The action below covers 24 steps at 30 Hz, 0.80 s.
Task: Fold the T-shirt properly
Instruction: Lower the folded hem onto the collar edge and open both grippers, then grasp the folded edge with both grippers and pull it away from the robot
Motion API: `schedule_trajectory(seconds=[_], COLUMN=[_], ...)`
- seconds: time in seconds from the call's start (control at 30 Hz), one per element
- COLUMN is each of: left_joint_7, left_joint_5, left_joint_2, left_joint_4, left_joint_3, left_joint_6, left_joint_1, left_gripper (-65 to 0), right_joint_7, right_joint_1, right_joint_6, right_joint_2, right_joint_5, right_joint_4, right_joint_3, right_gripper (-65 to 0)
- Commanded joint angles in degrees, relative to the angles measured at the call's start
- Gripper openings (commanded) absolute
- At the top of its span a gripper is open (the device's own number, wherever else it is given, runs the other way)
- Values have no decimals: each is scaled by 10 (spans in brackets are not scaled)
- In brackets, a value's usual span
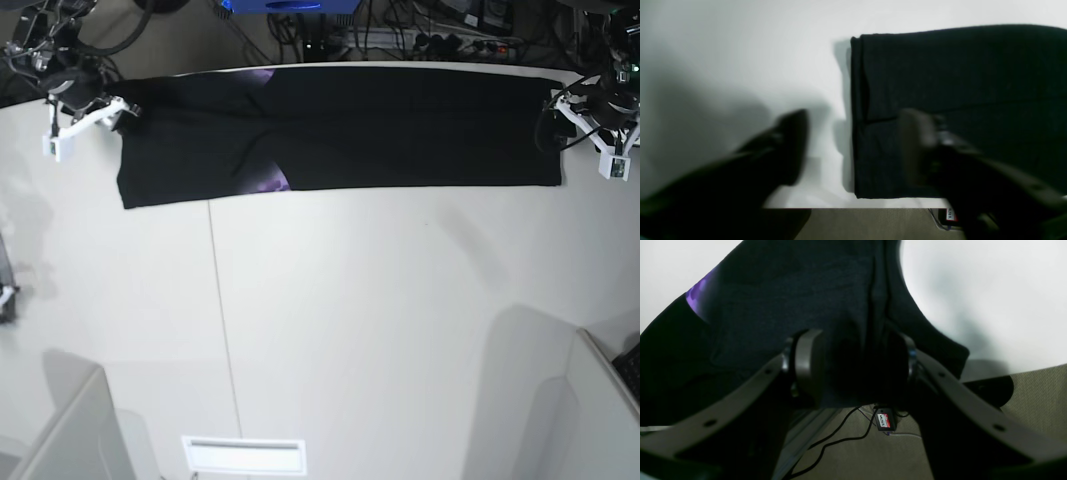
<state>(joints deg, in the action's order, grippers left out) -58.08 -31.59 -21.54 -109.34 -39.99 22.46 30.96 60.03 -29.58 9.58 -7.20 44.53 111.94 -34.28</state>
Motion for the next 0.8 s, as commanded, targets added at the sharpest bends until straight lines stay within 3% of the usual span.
schedule_trajectory(seconds=[0.0, 0.13, 0.2, 0.3, 0.33, 0.37, 0.63, 0.77], left_joint_7=[8, 9, 10, 12, 12, 12, 27, 63], left_joint_5=[-4, -5, -5, -2, -1, -1, 4, 87], left_joint_2=[-9, 9, 28, 54, 64, 70, 88, 112], left_joint_4=[-11, -17, -21, -16, -9, -1, 74, 101], left_joint_3=[-8, -8, -8, -2, -2, -2, -3, -2], left_joint_6=[-2, -2, -2, -2, -3, -3, -4, -4], left_joint_1=[3, -2, -3, -21, -28, -34, -59, -65], left_gripper=[-137, -127, -183, -410, -532, -645, -650, -650], right_joint_7=[-10, -10, -11, -11, -12, -16, -39, -38], right_joint_1=[-1, 4, 8, 13, 16, 18, 37, 62], right_joint_6=[4, 6, 6, 7, 7, 7, 1, 3], right_joint_2=[-6, 1, 12, 18, 16, 14, 13, 16], right_joint_5=[6, 9, 9, 8, 6, 5, 1, -67], right_joint_4=[12, 17, 19, 17, 16, 16, -44, -83], right_joint_3=[-5, 0, 1, 10, 28, 45, 70, 71], right_gripper=[-360, -362, -392, -534, -618, -650, -650, -650])
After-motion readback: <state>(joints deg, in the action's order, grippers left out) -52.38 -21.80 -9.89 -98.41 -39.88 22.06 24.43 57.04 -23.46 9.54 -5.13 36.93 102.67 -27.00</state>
